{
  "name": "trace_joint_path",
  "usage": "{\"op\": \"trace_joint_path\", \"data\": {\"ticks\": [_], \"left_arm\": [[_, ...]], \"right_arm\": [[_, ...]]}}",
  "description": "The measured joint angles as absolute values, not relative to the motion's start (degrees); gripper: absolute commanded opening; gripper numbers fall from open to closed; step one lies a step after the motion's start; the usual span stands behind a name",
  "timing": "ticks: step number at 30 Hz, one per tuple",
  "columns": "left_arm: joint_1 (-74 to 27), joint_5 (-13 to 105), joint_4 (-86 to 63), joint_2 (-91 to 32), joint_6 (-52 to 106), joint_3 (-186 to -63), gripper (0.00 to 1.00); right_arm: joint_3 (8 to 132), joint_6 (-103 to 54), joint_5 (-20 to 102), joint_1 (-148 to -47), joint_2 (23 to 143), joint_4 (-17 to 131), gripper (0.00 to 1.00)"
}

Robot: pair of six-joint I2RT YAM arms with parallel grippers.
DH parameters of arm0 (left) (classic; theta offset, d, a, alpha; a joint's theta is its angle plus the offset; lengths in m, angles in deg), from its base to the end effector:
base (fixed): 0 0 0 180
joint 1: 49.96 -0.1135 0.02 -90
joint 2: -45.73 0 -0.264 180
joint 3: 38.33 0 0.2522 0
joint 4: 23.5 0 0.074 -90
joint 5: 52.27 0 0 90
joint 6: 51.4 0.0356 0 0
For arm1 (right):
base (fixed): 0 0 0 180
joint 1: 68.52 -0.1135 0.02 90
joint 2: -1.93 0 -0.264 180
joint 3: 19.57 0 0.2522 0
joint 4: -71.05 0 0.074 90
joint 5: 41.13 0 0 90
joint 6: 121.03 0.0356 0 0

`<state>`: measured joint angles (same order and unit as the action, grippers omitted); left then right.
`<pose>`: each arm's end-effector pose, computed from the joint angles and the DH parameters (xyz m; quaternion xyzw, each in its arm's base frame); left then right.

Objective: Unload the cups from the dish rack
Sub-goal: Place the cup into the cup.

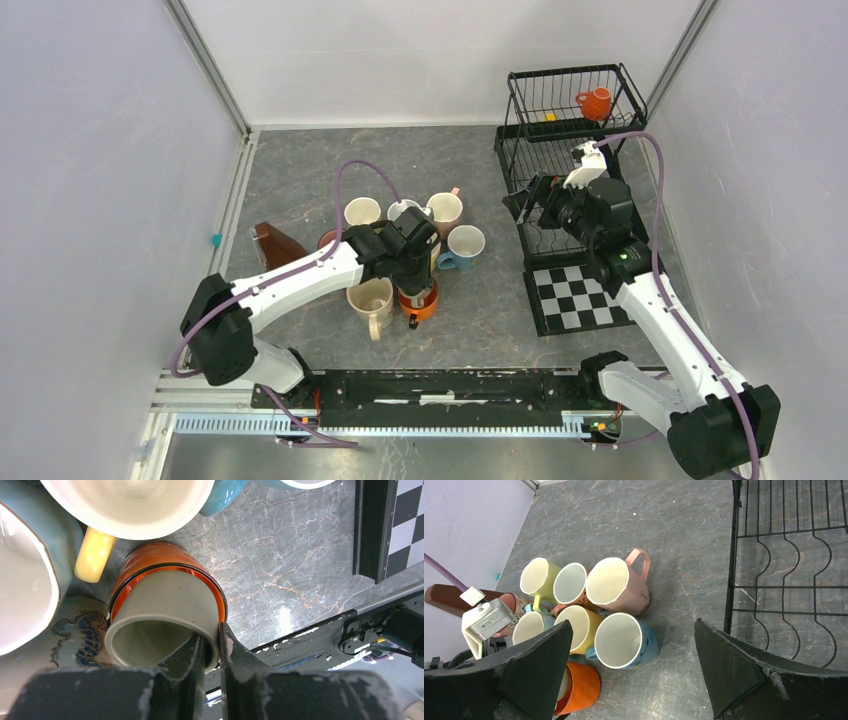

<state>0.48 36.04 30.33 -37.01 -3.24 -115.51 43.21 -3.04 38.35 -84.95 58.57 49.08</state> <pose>0.1877 -0.2256 0.2566 0.0684 0.9620 -0.1804 0.1931 0.2192 0.0714 0.3312 0.0250 0.7959 0.2947 0.5283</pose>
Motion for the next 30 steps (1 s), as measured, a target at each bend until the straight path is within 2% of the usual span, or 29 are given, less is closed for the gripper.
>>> {"op": "trace_joint_path", "data": {"ticks": [12,30], "left_arm": [[0.26,36.12,29.57,-37.91,-3.16,-115.51,0.14],[0.26,36.23,29.09,-38.02,-3.00,-115.49,0.33]], "right_arm": [[42.79,-3.07,38.35,-84.95,58.60,49.43,0.98],[42.45,-3.04,38.30,-84.91,58.60,49.50,0.98]]}}
